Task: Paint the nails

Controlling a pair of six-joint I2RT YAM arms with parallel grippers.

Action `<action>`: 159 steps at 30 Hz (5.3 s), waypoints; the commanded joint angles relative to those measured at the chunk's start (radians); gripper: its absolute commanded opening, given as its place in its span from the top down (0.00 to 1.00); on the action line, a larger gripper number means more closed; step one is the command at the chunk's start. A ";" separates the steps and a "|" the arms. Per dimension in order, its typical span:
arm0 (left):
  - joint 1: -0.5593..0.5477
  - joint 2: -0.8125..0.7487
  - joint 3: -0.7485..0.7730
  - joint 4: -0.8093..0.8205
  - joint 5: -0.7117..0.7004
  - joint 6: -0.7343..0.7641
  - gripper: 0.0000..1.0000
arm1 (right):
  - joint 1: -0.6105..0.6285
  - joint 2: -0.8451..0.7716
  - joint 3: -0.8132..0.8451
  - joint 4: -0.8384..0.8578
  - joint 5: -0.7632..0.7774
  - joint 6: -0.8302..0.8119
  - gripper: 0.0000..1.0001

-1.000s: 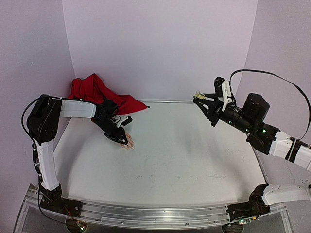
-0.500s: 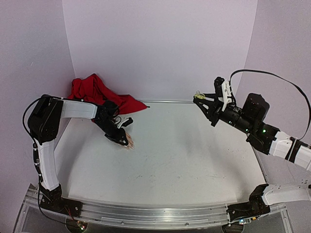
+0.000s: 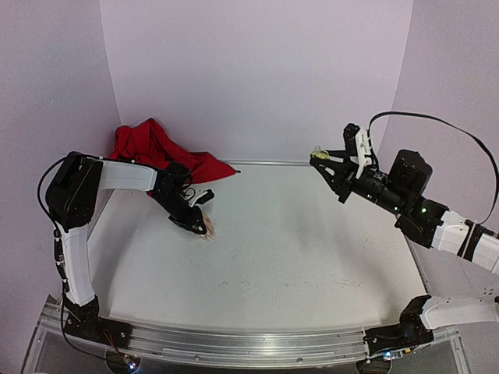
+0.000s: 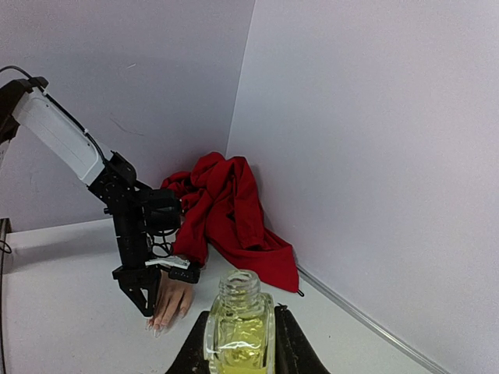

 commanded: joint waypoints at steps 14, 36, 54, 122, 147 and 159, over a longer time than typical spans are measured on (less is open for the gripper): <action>-0.001 -0.060 0.001 0.026 -0.001 -0.014 1.00 | 0.003 -0.004 0.016 0.073 -0.019 0.002 1.00; 0.013 -0.053 0.006 0.042 -0.019 -0.019 1.00 | 0.003 -0.010 0.016 0.073 -0.020 0.004 1.00; 0.014 -0.024 0.020 0.027 -0.026 -0.006 1.00 | 0.004 -0.001 0.019 0.074 -0.018 0.002 1.00; 0.003 -0.091 -0.011 0.052 -0.009 -0.018 1.00 | 0.003 0.005 0.018 0.073 -0.023 0.004 1.00; 0.013 -0.050 0.007 0.038 -0.044 -0.006 1.00 | 0.004 0.004 0.018 0.074 -0.020 0.002 1.00; 0.013 -0.036 0.013 0.029 -0.048 0.002 1.00 | 0.003 0.008 0.019 0.073 -0.021 0.002 1.00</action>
